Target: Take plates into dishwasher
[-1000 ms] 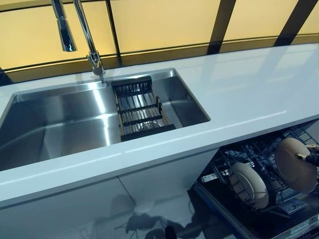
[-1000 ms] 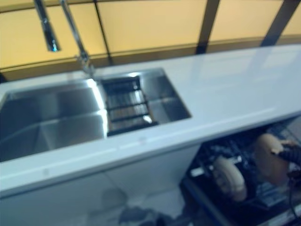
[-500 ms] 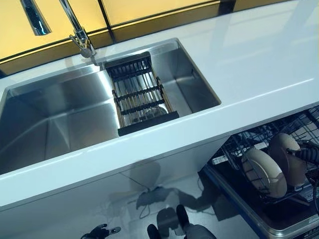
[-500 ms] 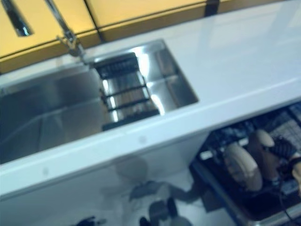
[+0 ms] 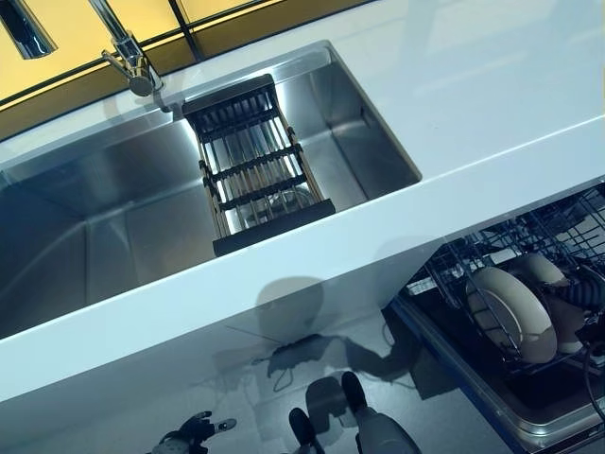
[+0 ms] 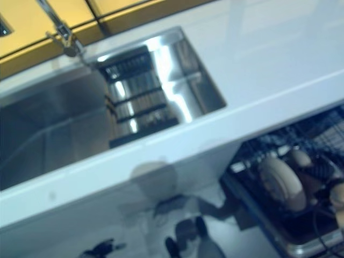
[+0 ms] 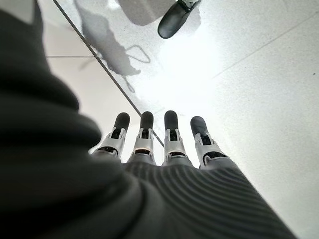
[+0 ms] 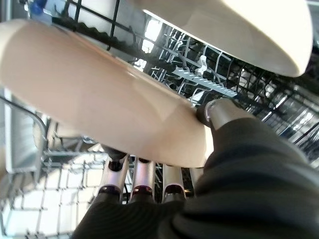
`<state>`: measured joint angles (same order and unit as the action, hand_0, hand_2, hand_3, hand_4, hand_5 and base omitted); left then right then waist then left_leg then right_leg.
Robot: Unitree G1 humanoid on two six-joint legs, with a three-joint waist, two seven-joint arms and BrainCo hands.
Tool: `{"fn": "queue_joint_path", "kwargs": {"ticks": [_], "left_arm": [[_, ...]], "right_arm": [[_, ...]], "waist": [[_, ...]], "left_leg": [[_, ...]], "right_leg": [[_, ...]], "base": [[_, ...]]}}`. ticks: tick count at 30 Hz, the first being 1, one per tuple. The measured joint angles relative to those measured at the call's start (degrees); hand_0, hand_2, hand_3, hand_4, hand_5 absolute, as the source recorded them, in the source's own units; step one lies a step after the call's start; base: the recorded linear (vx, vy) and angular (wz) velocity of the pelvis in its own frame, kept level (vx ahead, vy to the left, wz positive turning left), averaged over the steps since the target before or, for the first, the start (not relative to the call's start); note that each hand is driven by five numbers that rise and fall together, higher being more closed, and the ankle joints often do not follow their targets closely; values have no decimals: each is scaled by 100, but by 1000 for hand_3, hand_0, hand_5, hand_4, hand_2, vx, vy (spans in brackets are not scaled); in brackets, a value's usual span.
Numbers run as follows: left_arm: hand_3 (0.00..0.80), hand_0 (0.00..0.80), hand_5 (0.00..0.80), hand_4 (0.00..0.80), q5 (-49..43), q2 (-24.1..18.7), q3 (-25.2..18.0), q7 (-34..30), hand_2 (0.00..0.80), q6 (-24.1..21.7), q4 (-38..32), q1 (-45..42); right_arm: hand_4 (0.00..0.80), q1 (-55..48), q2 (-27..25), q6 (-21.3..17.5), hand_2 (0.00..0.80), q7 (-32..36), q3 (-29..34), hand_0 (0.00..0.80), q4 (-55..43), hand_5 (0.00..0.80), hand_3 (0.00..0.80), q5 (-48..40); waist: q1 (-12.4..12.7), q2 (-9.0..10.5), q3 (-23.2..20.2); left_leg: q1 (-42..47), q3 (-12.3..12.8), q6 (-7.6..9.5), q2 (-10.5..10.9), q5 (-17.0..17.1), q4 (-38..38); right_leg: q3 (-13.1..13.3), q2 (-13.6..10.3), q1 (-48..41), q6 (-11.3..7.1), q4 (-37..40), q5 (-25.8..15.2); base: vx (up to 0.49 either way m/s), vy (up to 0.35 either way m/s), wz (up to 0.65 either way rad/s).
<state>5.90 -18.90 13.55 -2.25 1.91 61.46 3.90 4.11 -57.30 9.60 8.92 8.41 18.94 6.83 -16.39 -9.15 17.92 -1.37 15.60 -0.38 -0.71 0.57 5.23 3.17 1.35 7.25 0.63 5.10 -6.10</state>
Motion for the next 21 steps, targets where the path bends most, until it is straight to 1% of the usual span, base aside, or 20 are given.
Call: {"fn": "queue_joint_path", "kwargs": {"ticks": [7,9,13,18,19,20,21], "left_arm": [[0,0,0,0,4,2,108,1,0,6,-66,53],[0,0,0,0,11,2,109,2,0,7,-67,78],[0,0,0,0,61,1,115,4,0,6,-74,138],[0,0,0,0,61,0,114,2,0,16,-129,139],[0,0,0,0,60,0,114,2,0,18,-149,138],[0,0,0,0,60,0,114,1,0,19,-159,138],[0,0,0,0,60,0,114,1,0,20,-162,140]], "right_arm": [[800,186,1,-230,800,-69,-73,800,76,800,800,548],[800,332,-5,-307,800,-77,-256,800,165,800,800,724],[800,603,-6,-318,800,-121,-565,800,399,800,800,957],[800,709,-14,-298,800,-125,-675,800,534,800,800,1067],[778,709,-18,-292,778,-126,-675,778,535,778,778,1101],[643,710,-19,-288,643,-134,-675,643,532,643,643,1105],[546,710,-24,-277,546,-139,-675,546,522,546,546,1105]], "waist": [[3,-30,112],[6,-31,117],[23,-51,129],[30,-150,181],[31,-164,189],[31,-168,190],[28,-168,190]], "left_leg": [[5,-1,2,4,4,0],[5,-1,2,3,4,0],[4,-7,8,9,9,-2],[-1,-14,14,18,12,0],[-2,-16,15,19,13,0],[-3,-18,16,19,13,0],[-3,-19,16,19,14,0]], "right_leg": [[-5,-5,-7,-6,-1,4],[-9,-5,-8,9,-7,-7],[-44,-15,-16,11,-7,-8],[-63,-29,-20,11,-14,-8],[-65,-30,-21,11,-14,-8],[-66,-31,-20,11,-14,-8],[-66,-31,-21,11,-13,-8]], "base": [[0,0,0],[0,0,0],[-6,-2,2],[-2,-1,1],[0,0,0],[0,0,0],[0,0,0]]}}
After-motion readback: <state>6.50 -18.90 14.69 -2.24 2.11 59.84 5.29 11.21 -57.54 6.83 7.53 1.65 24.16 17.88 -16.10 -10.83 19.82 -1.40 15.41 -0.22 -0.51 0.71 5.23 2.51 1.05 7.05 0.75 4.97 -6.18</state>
